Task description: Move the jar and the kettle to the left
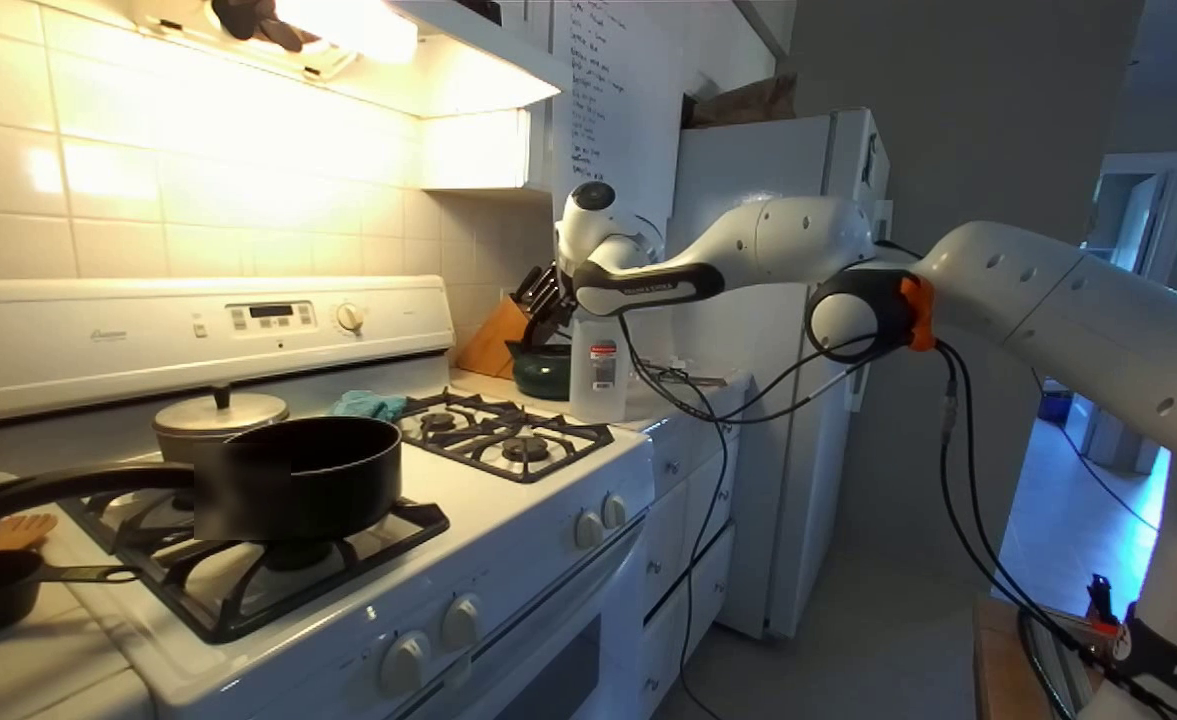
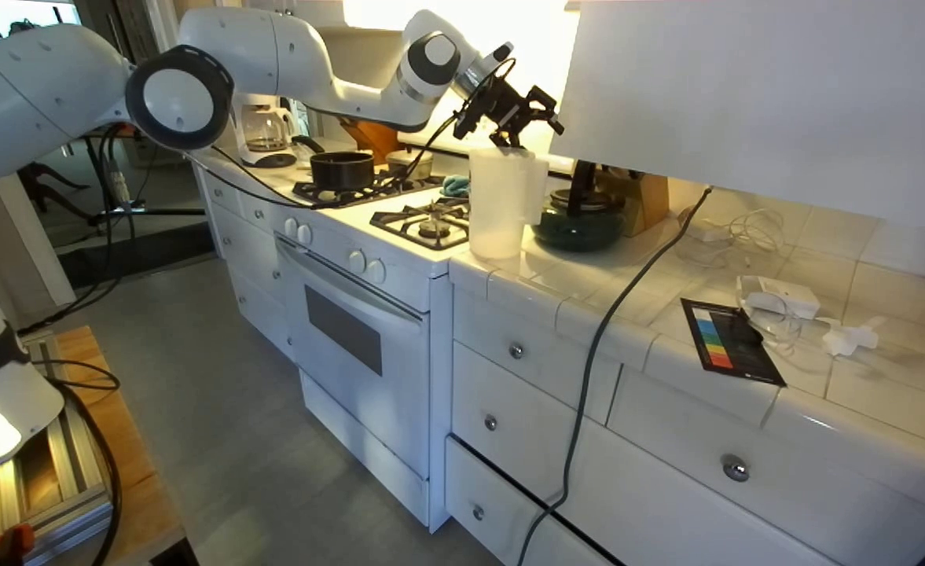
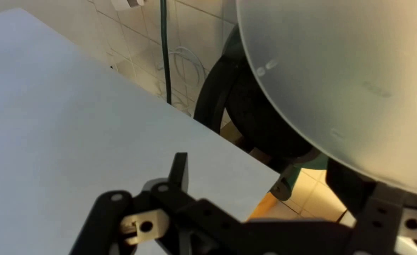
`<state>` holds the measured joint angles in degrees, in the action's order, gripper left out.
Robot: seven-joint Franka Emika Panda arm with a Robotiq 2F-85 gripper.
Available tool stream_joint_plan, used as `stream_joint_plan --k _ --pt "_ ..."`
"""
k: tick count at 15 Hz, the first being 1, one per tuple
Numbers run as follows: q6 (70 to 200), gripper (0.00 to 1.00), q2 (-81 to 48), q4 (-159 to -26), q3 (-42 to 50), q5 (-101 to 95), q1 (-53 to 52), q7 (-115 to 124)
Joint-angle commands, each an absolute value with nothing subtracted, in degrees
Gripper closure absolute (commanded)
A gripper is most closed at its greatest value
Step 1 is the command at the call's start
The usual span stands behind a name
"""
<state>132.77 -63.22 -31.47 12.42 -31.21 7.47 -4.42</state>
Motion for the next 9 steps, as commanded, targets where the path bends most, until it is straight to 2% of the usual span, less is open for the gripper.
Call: stream_joint_plan --k 1,7,9 --pt "132.82 0.00 -65.76 -27.14 13.27 -31.03 7.50 -2.22" --pt "132.63 0.00 -67.03 -26.36 17.36 -34.86 3.61 -0.77" --pt "132.94 0.00 -64.87 -29.68 15.77 -33.11 3.88 -2.38"
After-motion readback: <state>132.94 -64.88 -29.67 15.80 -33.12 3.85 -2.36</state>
